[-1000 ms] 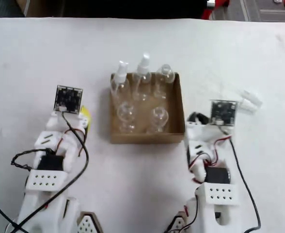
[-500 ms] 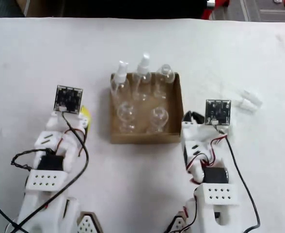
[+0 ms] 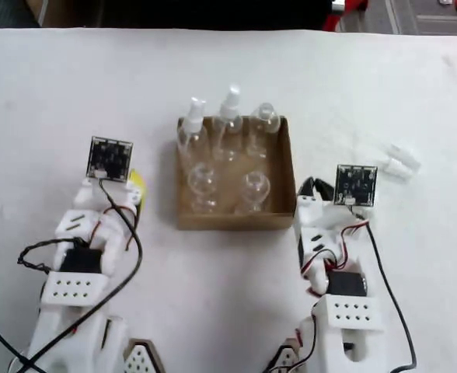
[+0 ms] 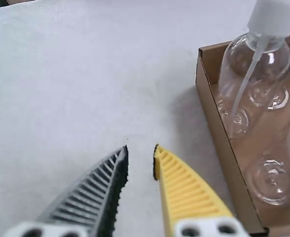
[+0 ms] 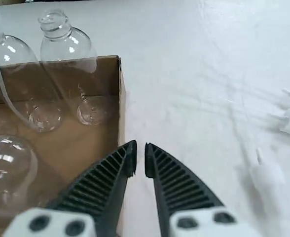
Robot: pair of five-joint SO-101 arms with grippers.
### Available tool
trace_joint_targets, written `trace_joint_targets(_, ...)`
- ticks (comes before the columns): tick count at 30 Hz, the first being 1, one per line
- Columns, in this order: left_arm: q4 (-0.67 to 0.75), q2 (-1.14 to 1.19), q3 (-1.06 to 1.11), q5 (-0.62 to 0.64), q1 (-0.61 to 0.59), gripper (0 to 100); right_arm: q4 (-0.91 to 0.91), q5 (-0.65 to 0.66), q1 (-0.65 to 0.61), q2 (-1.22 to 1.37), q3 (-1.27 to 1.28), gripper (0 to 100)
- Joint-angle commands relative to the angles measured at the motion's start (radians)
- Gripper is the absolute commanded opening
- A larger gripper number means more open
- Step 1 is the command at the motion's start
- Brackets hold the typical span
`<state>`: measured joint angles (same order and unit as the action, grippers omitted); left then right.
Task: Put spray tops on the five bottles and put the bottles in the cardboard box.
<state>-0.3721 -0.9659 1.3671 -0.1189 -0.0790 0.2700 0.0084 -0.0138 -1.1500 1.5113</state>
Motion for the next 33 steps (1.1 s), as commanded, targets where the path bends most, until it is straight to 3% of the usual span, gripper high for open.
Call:
trace_joint_targets(1, 0.035, 0.001, -0.008, -0.012, 0.005, 9, -0.021, 0.012, 0.053, -0.010, -0.005, 1.6)
trace_joint_targets(19, 0.035, 0.001, -0.008, -0.012, 0.004, 9, -0.012, 0.012, 0.125, -0.012, -0.018, 1.5)
trace_joint_targets(24, 0.035, 0.001, -0.008, -0.012, 0.004, 9, 0.150, -0.003, 0.194, -0.001, -0.127, 1.5)
trace_joint_targets(33, 0.035, 0.001, -0.008, -0.012, 0.004, 9, 0.219, -0.068, 0.248, 0.001, -0.232, 1.5)
